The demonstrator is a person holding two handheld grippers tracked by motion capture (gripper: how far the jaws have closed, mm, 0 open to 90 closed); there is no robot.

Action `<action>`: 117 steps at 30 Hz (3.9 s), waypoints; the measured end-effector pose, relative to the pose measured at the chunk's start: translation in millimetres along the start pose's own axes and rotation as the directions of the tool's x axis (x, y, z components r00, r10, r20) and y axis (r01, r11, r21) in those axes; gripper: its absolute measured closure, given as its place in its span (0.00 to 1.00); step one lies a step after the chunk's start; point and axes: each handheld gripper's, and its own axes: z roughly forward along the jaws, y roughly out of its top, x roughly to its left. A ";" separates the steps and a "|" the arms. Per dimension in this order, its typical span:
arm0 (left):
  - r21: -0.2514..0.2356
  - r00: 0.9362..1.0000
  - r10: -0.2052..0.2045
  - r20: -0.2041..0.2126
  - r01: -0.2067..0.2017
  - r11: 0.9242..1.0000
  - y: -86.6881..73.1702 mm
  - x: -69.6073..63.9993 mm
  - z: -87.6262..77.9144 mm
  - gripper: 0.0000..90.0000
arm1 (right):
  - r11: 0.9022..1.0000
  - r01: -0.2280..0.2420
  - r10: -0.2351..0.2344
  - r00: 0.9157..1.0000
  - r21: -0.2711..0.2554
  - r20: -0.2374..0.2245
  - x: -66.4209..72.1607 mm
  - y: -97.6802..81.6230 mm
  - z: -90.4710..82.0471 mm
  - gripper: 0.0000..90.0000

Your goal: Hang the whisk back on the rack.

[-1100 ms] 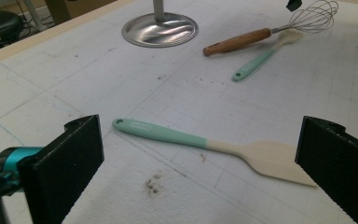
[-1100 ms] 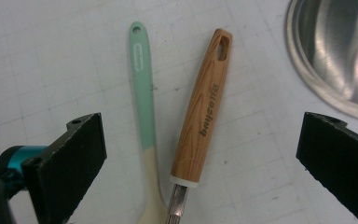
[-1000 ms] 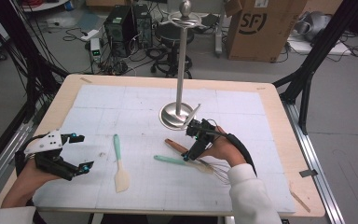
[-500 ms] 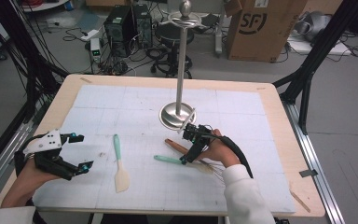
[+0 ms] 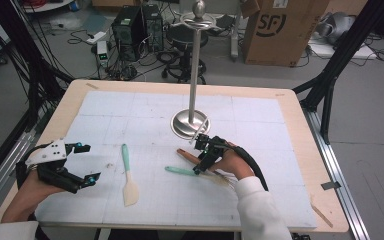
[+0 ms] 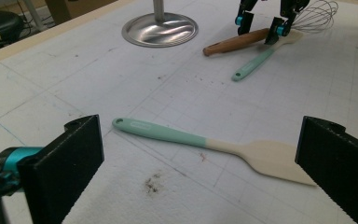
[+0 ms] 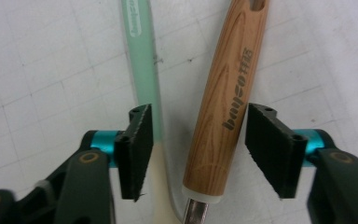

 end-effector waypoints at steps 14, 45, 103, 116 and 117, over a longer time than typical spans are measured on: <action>0.002 1.000 0.002 0.003 -0.002 1.000 0.1 0.0 0.5 0.02 | 0.999 -0.008 0.008 1.000 0.039 0.007 -0.5 1.7 2.5 0.67; 0.005 1.000 0.001 0.000 -0.001 1.000 -0.5 0.8 0.0 0.02 | 0.984 0.028 -0.020 0.998 -0.174 0.051 2.5 -14.0 -58.4 0.76; 0.032 1.000 -0.010 0.017 0.009 0.999 -2.3 3.9 6.1 0.02 | 0.734 0.071 0.076 0.980 -0.675 0.186 -33.1 -42.0 -289.2 0.76; 0.038 1.000 -0.007 0.024 0.006 0.999 -2.3 3.2 8.0 0.02 | 0.729 0.064 0.099 0.975 -0.681 0.197 -45.4 -24.2 -297.5 0.76; 0.037 1.000 -0.008 0.025 0.007 0.999 -2.3 3.2 7.9 0.02 | 0.730 0.059 0.104 0.975 -0.681 0.196 -46.2 -23.4 -296.9 0.76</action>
